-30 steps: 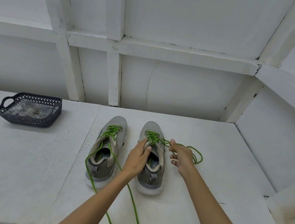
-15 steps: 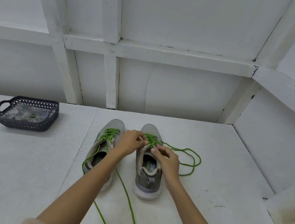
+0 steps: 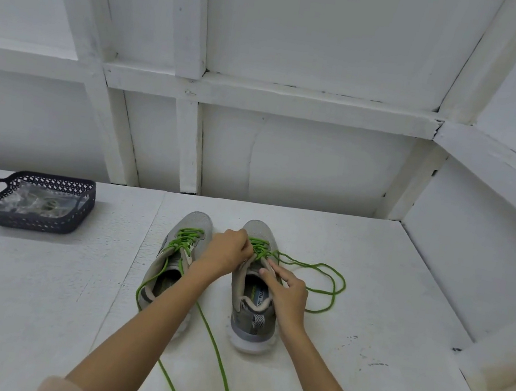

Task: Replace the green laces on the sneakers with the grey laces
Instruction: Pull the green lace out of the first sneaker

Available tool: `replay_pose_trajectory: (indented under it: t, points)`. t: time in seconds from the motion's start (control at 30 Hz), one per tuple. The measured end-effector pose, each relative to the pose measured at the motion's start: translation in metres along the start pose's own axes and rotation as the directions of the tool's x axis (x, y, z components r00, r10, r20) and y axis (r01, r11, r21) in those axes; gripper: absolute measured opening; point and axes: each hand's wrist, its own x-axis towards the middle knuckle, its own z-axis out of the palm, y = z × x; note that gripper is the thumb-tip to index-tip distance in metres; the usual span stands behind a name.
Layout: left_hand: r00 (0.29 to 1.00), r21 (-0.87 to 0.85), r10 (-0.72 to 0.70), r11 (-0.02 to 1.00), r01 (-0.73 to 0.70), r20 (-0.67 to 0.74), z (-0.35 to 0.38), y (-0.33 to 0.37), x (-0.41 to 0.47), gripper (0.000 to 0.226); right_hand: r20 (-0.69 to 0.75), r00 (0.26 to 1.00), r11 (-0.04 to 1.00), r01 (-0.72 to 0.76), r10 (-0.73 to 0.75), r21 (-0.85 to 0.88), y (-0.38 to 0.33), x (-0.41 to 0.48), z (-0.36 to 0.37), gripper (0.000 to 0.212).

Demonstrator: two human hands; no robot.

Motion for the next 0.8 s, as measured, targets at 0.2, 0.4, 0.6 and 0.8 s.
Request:
replay_pose_trajectory:
  t: [0.2,0.4,0.6,0.8]
  points:
    - [0.995,-0.379,-0.102,0.921,0.09,-0.013,0.005,-0.013,-0.005,0.024,-0.006,1.0,1.0,0.012,-0.012,-0.005,0.002,0.001,0.001,0.028]
    - [0.993,-0.507,-0.109,0.854,0.116,0.044,0.005,-0.022,-0.014,0.02,-0.011,1.0,1.0,-0.001,0.001,0.027,0.003,0.0,0.002,0.027]
    - [0.987,-0.481,-0.153,0.864,0.152,0.037,0.006,-0.02,-0.011,0.023,-0.008,1.0,1.0,-0.001,0.001,0.022,0.003,0.0,0.002,0.027]
    - [0.967,-0.298,-0.216,0.939,0.17,-0.131,0.0,-0.011,-0.011,0.026,0.01,1.0,1.0,-0.003,0.003,0.018,0.001,-0.001,0.002,0.028]
